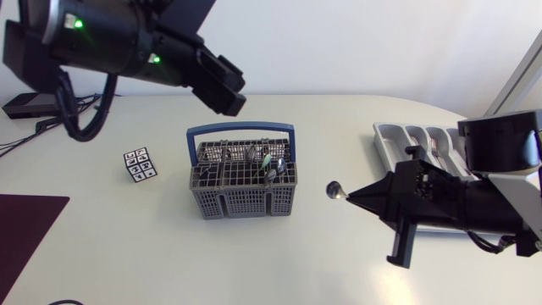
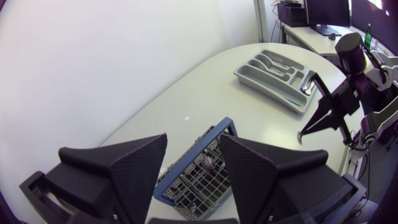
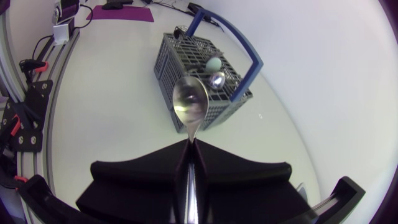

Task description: Transfer all utensils from the basket to the drawer tray.

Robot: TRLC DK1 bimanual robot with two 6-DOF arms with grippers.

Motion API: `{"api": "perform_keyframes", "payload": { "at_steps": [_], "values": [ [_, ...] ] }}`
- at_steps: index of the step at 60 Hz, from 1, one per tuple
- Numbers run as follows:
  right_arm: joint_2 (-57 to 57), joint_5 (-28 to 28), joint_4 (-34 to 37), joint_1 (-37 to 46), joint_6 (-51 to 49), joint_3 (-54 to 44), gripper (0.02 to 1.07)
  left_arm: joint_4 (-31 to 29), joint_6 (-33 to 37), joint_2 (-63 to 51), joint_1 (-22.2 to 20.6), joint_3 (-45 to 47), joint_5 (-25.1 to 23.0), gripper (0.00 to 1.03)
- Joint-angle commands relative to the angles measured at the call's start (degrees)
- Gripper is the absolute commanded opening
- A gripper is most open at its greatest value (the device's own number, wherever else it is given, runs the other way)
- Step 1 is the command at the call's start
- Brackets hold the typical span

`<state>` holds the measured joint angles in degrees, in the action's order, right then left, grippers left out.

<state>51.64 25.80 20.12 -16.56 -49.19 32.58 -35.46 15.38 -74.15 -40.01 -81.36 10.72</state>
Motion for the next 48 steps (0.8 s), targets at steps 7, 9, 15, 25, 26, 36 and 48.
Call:
{"api": "perform_keyframes", "payload": {
  "at_steps": [7,9,15,25,26,36,48],
  "values": [
    [3.21,7.42,5.37,15.41,-15.67,1.70,0.08,-0.48,4.75,3.40,4.59,7.18,-0.17,0.61],
    [4.61,8.56,6.51,17.96,-17.96,2.14,0.08,-0.48,5.45,3.84,5.12,8.24,-0.17,0.61],
    [10.15,11.20,8.36,25.70,-25.17,3.63,0.08,-0.48,6.24,4.45,6.08,10.87,-0.17,0.61],
    [22.19,13.05,13.02,38.00,-38.53,9.08,0.08,-0.92,7.65,4.89,7.05,14.21,-0.17,0.61],
    [23.25,13.05,13.45,39.14,-39.76,9.70,0.08,-1.19,7.91,4.89,7.14,14.48,-0.17,0.61],
    [35.37,11.82,18.90,48.90,-51.53,18.57,0.08,-1.36,9.23,5.16,7.58,16.76,-0.17,0.61],
    [48.21,6.98,22.07,56.81,-60.85,29.03,0.08,-1.10,9.67,5.16,7.67,18.61,-0.17,0.61]
  ]
}}
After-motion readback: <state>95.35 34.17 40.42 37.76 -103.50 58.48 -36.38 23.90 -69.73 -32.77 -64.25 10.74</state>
